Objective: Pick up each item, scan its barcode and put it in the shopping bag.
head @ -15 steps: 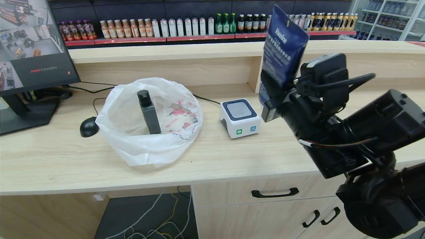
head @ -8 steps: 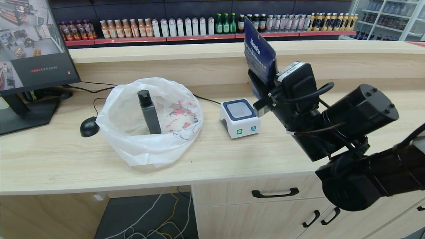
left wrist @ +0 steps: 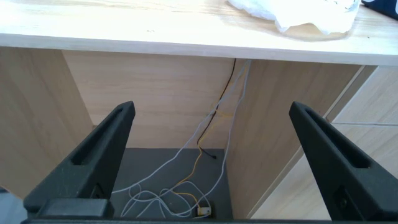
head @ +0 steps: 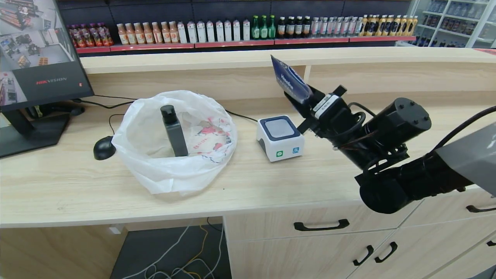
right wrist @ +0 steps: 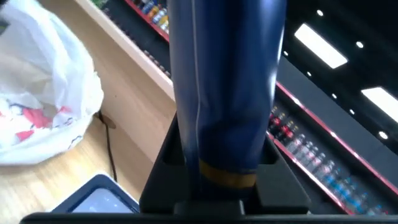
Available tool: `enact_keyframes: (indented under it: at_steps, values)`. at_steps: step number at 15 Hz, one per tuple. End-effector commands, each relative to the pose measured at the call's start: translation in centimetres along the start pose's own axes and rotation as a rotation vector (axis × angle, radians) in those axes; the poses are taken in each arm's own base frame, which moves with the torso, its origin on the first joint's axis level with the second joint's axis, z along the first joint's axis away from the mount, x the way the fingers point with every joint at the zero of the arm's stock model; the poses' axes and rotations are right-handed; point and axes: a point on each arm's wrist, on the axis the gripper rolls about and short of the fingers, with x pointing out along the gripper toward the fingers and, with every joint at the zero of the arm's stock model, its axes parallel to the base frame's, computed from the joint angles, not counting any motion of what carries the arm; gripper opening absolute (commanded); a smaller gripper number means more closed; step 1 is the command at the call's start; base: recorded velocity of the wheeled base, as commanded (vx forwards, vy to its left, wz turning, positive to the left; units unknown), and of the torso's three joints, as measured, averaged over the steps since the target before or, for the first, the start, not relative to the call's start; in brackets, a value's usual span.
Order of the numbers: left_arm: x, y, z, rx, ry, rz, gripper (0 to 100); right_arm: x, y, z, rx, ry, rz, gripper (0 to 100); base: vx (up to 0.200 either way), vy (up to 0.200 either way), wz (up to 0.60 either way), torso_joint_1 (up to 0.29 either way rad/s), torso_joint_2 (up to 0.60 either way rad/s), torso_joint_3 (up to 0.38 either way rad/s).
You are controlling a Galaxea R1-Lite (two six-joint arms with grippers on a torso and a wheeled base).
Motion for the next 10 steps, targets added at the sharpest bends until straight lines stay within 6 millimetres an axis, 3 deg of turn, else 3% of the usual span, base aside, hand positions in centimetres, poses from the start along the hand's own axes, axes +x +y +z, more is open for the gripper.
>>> enact_keyframes:
  at_steps: [1,10]
  values:
    - [0.0,0.0,0.0,0.000,0.000,0.001,100,-0.4,0.2,-1.9,-0.008,0.002,0.036,0,0.000,0.000,0.00,0.000,0.00,0.000]
    - [0.0,0.0,0.0,0.000,0.000,0.001,100,-0.3,2.0,-3.5,-0.014,-0.019,0.102,0,0.000,0.000,0.00,0.000,0.00,0.000]
